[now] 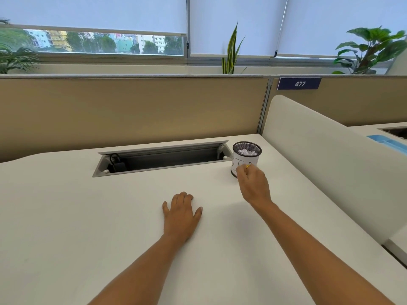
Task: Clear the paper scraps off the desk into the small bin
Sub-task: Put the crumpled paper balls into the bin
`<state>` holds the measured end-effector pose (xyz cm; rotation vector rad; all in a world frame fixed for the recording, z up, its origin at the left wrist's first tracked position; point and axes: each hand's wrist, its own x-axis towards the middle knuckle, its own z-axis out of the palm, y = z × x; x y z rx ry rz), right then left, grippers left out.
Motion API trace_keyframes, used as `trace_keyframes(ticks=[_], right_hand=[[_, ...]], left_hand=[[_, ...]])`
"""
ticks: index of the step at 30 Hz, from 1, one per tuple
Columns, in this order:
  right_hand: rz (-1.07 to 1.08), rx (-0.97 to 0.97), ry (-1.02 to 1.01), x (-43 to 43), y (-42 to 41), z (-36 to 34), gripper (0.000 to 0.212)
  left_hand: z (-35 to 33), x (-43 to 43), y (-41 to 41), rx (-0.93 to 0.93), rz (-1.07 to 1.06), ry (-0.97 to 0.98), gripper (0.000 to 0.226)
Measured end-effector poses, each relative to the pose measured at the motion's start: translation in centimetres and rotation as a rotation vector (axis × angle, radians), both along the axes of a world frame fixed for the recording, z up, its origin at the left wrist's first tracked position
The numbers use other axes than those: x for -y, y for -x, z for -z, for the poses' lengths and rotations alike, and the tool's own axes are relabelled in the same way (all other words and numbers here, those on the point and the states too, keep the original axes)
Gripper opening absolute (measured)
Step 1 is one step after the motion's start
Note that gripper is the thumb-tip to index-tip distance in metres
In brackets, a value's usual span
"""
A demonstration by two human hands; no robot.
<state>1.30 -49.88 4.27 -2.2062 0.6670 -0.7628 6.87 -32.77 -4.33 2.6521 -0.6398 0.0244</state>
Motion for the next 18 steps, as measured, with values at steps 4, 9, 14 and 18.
trace_keyframes(ticks=[4,9,14,18], right_hand=[[-0.039,0.034,0.004,2.4,-2.3,-1.7,0.019],[-0.122,0.231,0.048,4.9,-4.3,-2.8,0.024],[-0.125,0.261,-0.009,6.7,-6.4,-2.4,0.021],[-0.044,0.099,0.008,8.0,-8.3,-1.5,0.026]], left_hand=[[-0.2,0.1,-1.2,0.004,0.012,0.001,0.044],[0.4,0.0,-0.7,0.049,-0.003,0.01,0.043],[1.0,0.0,-0.5,0.099,-0.01,-0.023,0.044],[0.9,0.1,-0.9,0.104,-0.018,-0.021,0.042]])
